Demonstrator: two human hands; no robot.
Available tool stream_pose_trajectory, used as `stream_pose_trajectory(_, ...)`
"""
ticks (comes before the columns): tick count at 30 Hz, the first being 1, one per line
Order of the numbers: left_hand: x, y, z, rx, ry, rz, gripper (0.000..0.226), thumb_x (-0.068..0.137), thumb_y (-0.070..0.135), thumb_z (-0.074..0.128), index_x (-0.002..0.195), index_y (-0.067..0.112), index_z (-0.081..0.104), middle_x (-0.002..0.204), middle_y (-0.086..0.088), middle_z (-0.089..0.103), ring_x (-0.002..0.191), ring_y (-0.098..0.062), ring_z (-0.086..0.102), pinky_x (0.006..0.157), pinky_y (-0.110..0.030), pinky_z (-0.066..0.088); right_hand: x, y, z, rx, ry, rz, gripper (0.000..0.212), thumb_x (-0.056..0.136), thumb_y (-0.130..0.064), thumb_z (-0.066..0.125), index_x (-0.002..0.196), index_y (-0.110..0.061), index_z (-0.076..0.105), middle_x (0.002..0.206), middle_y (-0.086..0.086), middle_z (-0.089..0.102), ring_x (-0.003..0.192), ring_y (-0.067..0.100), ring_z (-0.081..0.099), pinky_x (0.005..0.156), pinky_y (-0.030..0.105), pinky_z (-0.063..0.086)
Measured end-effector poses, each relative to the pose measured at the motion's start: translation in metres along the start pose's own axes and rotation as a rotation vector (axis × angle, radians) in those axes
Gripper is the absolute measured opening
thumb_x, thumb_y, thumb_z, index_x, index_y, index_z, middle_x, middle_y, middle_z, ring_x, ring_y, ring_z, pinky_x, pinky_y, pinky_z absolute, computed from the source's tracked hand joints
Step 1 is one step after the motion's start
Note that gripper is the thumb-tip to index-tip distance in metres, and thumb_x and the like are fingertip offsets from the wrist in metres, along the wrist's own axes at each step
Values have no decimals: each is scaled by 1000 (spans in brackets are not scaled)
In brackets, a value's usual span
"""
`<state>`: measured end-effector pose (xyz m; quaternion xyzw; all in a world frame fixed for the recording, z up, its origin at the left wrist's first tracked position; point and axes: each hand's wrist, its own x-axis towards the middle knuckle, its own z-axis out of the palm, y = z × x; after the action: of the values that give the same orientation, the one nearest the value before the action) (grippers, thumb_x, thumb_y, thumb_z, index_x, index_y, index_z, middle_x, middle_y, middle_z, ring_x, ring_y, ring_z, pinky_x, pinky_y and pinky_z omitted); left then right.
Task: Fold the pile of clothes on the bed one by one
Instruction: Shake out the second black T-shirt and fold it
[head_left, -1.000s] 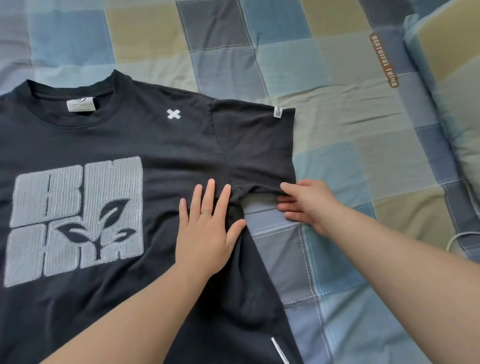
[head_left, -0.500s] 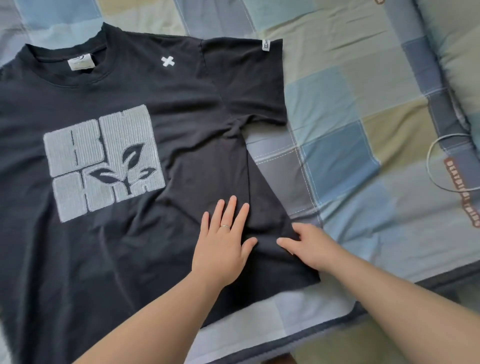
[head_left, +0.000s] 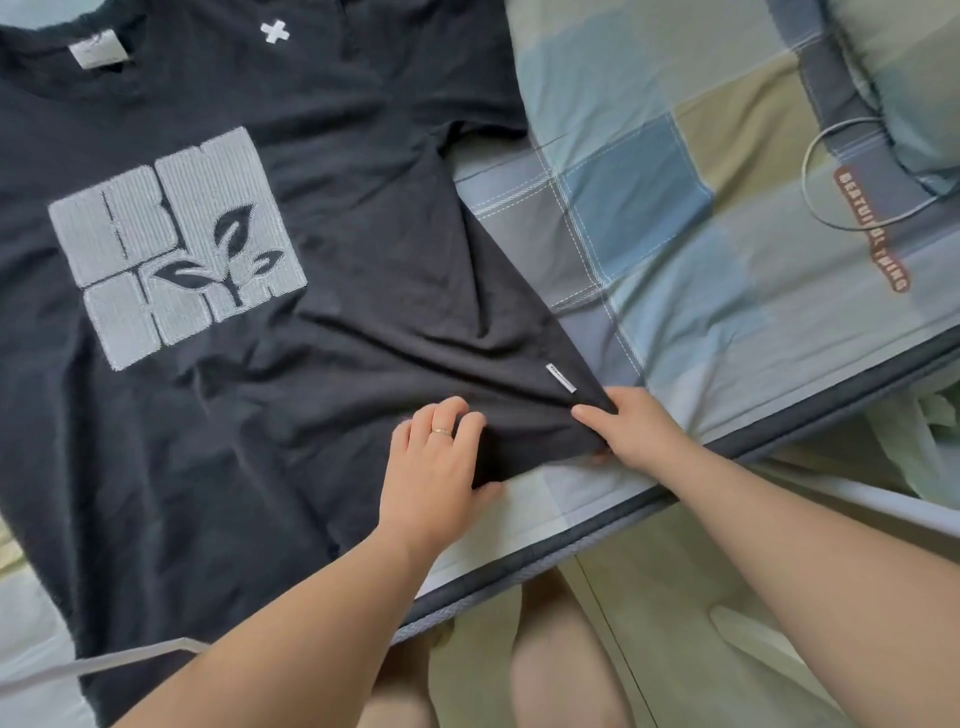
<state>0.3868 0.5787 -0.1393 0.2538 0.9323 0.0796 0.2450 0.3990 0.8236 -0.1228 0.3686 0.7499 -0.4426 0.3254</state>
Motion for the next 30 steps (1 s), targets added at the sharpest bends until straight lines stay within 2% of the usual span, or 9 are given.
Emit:
stream_pose_trajectory(3, -17, -8, 11, 135, -124, 14, 47, 61, 33, 87, 96, 22, 59, 98, 0, 55, 78, -26, 52, 60, -34, 38, -6, 13, -1, 212, 51, 227, 26, 102, -29, 56, 85, -10, 57, 65, 9, 59, 45, 16, 58, 53, 28, 47)
stream_pose_trajectory(5, -20, -13, 14, 151, -130, 28, 37, 62, 14, 83, 88, 20, 57, 84, 0, 53, 67, -25, 50, 53, -33, 32, -4, 17, 6, 166, 87, 231, 28, 102, -32, 54, 85, -11, 58, 65, 10, 63, 46, 18, 61, 53, 28, 47)
stream_pose_trajectory(9, -20, -13, 7, 31, -249, 54, 11, 97, 17, 49, 94, 20, 40, 92, 0, 51, 87, -27, 53, 66, -36, 34, -2, 19, 13, 32, 213, 103, 37, 101, -36, 51, 81, -5, 58, 75, 16, 70, 51, 22, 68, 52, 29, 51)
stream_pose_trajectory(14, -27, -3, -5, -22, -422, 62, 14, 90, 7, 42, 92, 19, 36, 89, 0, 48, 87, -29, 52, 65, -36, 33, -5, 24, 7, -181, 167, 175, 42, 103, -36, 45, 88, 1, 60, 83, 18, 71, 56, 28, 69, 57, 32, 55)
stream_pose_trajectory(17, -20, -2, -16, -68, -484, 58, 4, 97, 25, 46, 100, 23, 47, 103, 1, 58, 97, -26, 57, 73, -35, 39, -5, 11, 4, -209, 192, 176, 37, 100, -35, 50, 76, -8, 60, 78, 12, 68, 67, 32, 68, 55, 30, 52)
stream_pose_trajectory(21, -3, 0, -30, -121, -267, 16, 21, 101, 41, 46, 110, 24, 54, 109, 4, 56, 100, -23, 54, 82, -37, 44, 0, -11, -12, -217, 306, 47, 22, 96, -38, 54, 94, -15, 56, 91, 2, 65, 93, 27, 56, 78, 35, 42)
stream_pose_trajectory(24, 25, -5, -43, -143, -64, -9, 24, 99, 37, 50, 119, 24, 56, 120, 4, 54, 104, -23, 52, 84, -36, 45, 17, -38, -28, -124, 312, -73, 22, 98, -33, 58, 115, -19, 55, 94, -3, 60, 96, 20, 53, 81, 29, 36)
stream_pose_trajectory(27, 69, -15, -60, -162, 46, -47, 38, 96, 34, 57, 132, 24, 53, 141, 3, 48, 123, -26, 47, 94, -37, 45, 48, -80, -43, -20, 291, -118, 24, 96, -36, 61, 116, -25, 54, 89, -9, 58, 95, 19, 57, 83, 29, 38)
stream_pose_trajectory(30, 121, -26, -80, -155, 102, -123, 55, 96, 35, 58, 147, 25, 42, 161, -1, 31, 142, -28, 31, 107, -42, 40, 88, -128, -57, 125, 232, -131, 54, 71, -57, 64, 114, -25, 55, 88, -5, 65, 84, 21, 62, 82, 41, 48)
